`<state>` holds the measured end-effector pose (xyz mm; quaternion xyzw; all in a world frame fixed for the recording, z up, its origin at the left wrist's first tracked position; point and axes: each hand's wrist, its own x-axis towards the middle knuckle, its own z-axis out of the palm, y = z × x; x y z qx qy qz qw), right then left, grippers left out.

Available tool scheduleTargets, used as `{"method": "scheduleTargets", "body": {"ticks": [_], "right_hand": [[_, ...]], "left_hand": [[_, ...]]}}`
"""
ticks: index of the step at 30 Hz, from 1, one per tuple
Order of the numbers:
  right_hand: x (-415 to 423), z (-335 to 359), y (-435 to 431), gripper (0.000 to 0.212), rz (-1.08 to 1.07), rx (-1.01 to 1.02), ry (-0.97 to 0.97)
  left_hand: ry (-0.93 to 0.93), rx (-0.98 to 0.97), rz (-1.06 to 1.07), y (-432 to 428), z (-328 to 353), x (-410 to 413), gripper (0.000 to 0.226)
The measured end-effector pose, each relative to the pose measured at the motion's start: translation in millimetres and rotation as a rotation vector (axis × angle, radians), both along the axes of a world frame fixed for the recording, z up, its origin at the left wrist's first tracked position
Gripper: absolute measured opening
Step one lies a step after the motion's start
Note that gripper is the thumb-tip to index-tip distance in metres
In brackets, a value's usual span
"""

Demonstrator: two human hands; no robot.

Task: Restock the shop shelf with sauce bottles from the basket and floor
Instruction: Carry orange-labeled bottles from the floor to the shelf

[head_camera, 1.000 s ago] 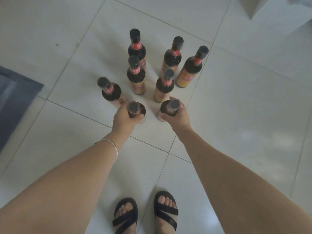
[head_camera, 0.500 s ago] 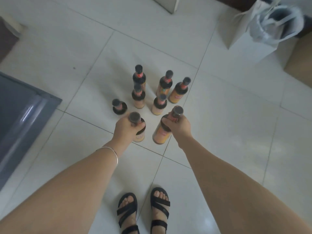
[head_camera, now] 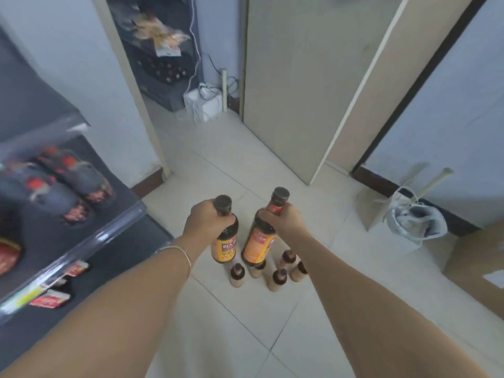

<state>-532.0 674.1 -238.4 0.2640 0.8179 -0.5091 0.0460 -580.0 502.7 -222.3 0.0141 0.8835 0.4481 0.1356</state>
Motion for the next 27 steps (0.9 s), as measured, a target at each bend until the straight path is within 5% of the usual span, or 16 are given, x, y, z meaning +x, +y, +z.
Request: {"method": "scheduleTargets", "body": {"ticks": [14,27], "right_hand": [[-98.1,218.4,-192.4,0.015,0.482,-0.046,0.376],[-181.5,260.9,-399.6,0.021,0.652,-0.110,0.535]], "left_hand": [[0.314,-0.024,0.406,-212.6,229.3,-24.1,0.009],[0.418,-0.081,0.643,-386.7,273.3,-76.2,0.024]]}}
